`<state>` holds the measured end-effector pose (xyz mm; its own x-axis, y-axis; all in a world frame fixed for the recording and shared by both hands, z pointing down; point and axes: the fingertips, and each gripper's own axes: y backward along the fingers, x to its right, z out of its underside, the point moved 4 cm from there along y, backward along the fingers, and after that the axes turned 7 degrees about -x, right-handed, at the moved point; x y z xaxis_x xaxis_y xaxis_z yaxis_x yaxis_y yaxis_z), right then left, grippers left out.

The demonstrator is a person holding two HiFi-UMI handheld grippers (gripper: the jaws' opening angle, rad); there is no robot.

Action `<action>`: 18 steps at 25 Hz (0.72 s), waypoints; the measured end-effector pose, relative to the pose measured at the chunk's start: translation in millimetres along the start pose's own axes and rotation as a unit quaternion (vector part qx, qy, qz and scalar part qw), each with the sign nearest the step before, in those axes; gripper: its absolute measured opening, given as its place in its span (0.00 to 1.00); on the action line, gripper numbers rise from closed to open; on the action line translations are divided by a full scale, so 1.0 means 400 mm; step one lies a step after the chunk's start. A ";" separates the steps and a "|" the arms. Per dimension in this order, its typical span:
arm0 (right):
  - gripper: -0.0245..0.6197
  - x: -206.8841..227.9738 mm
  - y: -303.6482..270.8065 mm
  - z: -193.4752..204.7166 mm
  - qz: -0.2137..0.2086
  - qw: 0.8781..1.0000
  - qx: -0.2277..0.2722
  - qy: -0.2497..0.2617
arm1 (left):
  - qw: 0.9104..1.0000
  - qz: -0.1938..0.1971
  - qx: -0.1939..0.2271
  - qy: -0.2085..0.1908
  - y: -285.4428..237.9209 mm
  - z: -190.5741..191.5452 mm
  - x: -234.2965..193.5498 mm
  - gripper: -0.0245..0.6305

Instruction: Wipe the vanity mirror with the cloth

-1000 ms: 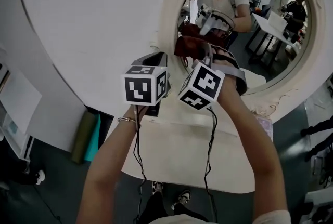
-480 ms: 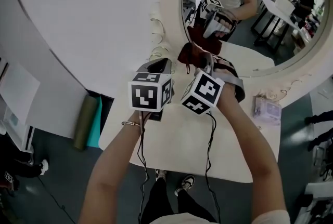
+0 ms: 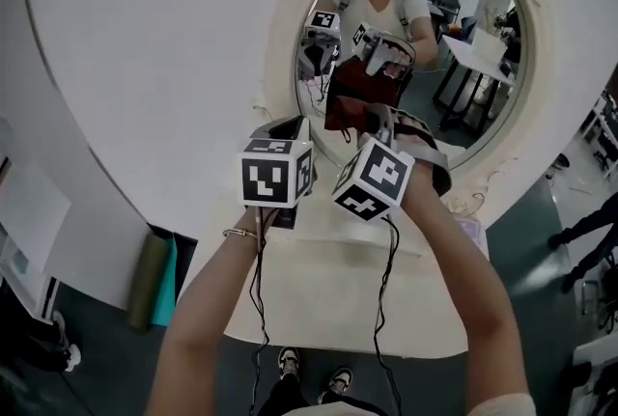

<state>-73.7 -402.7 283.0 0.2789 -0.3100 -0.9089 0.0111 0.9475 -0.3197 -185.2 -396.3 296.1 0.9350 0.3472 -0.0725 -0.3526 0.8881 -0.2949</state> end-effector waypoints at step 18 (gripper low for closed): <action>0.13 0.662 0.221 0.027 0.242 0.970 -0.027 0.020 | 0.987 0.039 0.144 -0.066 0.062 -0.565 0.241 0.05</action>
<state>11.6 -400.3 16.9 0.2014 0.1662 -0.9653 -0.1626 0.9775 0.1344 -95.2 -409.0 66.6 0.8982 0.4372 0.0469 -0.4373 0.8993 -0.0087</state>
